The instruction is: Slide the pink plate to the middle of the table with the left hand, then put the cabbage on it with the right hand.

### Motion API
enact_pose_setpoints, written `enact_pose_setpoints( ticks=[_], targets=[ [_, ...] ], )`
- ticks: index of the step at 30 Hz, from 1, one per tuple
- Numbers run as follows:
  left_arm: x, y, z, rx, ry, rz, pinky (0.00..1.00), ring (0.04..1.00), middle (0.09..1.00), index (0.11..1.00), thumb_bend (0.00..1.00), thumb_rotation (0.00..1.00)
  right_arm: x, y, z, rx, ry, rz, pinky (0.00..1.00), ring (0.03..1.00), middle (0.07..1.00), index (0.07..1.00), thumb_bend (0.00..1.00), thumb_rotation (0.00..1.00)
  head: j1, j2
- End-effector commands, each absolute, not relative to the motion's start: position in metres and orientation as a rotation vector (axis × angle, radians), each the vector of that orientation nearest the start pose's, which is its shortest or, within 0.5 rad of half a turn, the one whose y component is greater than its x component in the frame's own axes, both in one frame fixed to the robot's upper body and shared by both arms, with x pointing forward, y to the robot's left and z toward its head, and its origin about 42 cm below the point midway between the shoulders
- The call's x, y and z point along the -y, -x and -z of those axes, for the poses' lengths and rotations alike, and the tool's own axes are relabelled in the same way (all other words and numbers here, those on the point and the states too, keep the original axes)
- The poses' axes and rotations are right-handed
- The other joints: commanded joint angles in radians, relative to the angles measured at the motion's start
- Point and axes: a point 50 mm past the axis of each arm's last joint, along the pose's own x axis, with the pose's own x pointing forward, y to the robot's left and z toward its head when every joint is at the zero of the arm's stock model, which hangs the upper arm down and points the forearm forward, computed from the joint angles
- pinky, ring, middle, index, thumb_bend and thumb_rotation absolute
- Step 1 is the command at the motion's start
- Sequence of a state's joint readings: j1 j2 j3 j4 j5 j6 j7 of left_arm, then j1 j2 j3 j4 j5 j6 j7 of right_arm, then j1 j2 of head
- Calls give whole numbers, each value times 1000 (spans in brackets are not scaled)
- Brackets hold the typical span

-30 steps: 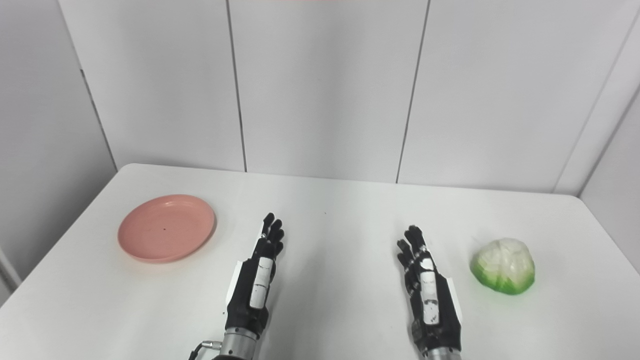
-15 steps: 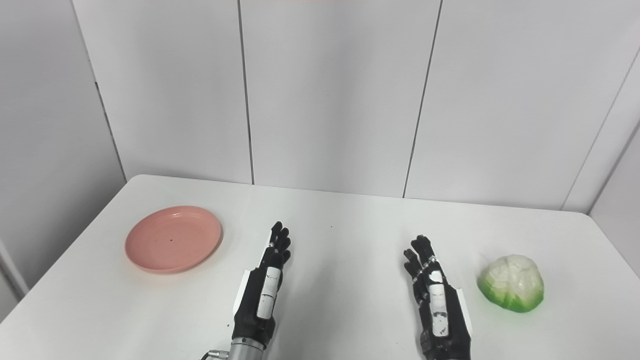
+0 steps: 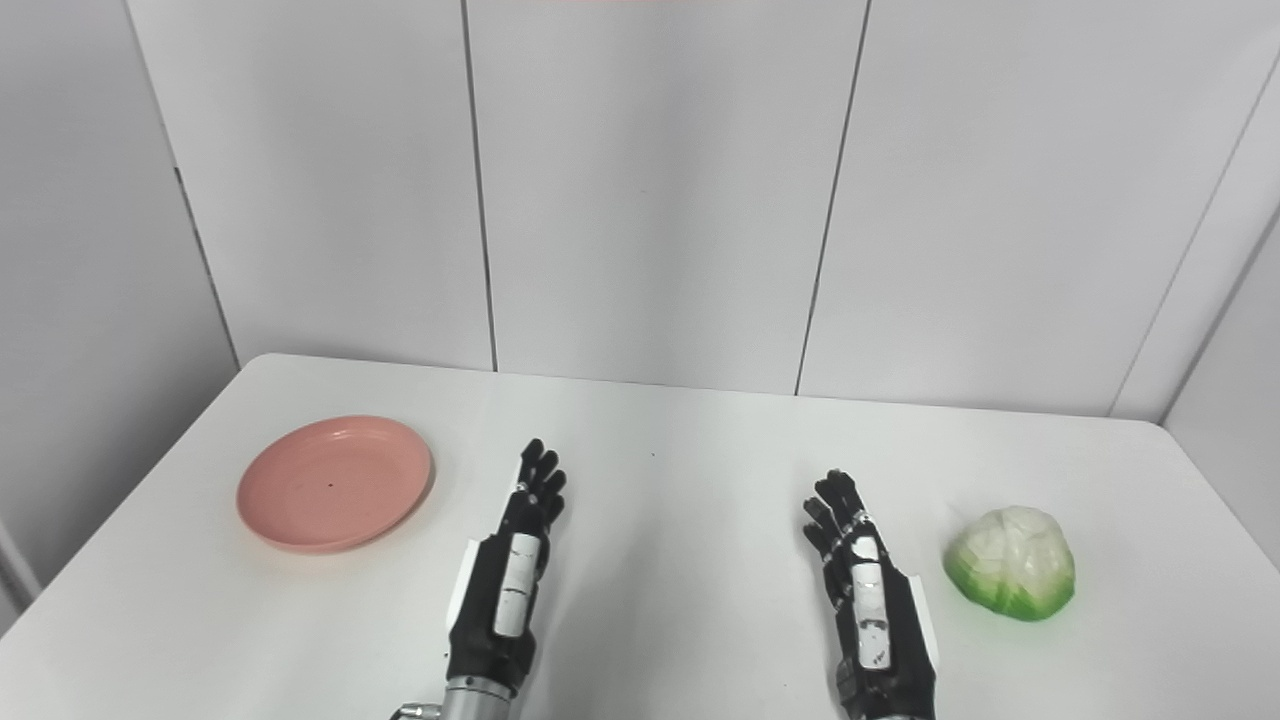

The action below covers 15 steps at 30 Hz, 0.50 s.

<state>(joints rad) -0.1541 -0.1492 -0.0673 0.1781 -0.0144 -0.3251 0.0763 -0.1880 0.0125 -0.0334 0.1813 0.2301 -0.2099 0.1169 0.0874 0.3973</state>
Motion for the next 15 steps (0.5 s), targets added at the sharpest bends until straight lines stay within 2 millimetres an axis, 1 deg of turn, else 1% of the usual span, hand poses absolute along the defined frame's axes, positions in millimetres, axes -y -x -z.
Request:
enact_pose_setpoints(
  ticks=[1, 2, 3, 4, 5, 6, 9, 10, 11, 13, 14, 15],
  targets=[
    [-142, -337, -148, 380, 163, 33, 1000, 983, 1000, 988, 871, 936, 204, -304, -54, -22, -248, -51, 930, 909, 917, 900, 799, 930, 9, 11],
    [-146, -339, -156, 398, 147, 33, 994, 970, 991, 949, 900, 958, 204, -303, -55, -27, -250, -50, 927, 907, 917, 900, 777, 938, 9, 11],
    [-151, -344, -168, 429, 129, 28, 990, 963, 986, 929, 914, 970, 203, -303, -56, -33, -256, -48, 926, 906, 917, 900, 767, 943, 11, 13],
    [-155, -347, -176, 449, 118, 24, 964, 946, 947, 861, 937, 970, 202, -303, -56, -38, -261, -47, 922, 906, 919, 901, 747, 952, 11, 13],
    [-161, -352, -186, 481, 88, 17, 955, 940, 934, 838, 945, 971, 202, -303, -57, -40, -264, -46, 921, 906, 919, 901, 740, 955, 14, 25],
    [-165, -355, -194, 502, 66, 11, 912, 917, 888, 792, 951, 992, 201, -303, -58, -43, -266, -46, 926, 910, 926, 907, 731, 968, 14, 25],
    [-182, -369, -214, 554, 52, 9, 909, 908, 860, 778, 958, 977, 200, -304, -61, -47, -274, -41, 934, 913, 929, 907, 720, 973, 7, 37],
    [-187, -373, -218, 565, 61, 13, 919, 892, 849, 764, 963, 950, 199, -304, -62, -49, -276, -39, 932, 910, 926, 904, 718, 969, 7, 37],
    [-195, -380, -224, 582, 66, 10, 925, 884, 843, 756, 965, 936, 198, -304, -63, -50, -277, -36, 931, 909, 925, 902, 718, 968, 3, 44],
    [-212, -393, -234, 614, 56, -4, 899, 832, 805, 721, 960, 930, 197, -304, -65, -52, -278, -32, 925, 905, 921, 900, 713, 964, 2, 46],
    [-220, -398, -238, 626, 50, -15, 869, 801, 790, 710, 950, 934, 196, -304, -66, -53, -279, -31, 918, 904, 920, 898, 708, 963, 3, 48],
    [-224, -401, -240, 633, 47, -21, 859, 791, 787, 707, 948, 933, 196, -304, -67, -54, -279, -31, 915, 903, 919, 898, 706, 964, 3, 48]
  ],
)
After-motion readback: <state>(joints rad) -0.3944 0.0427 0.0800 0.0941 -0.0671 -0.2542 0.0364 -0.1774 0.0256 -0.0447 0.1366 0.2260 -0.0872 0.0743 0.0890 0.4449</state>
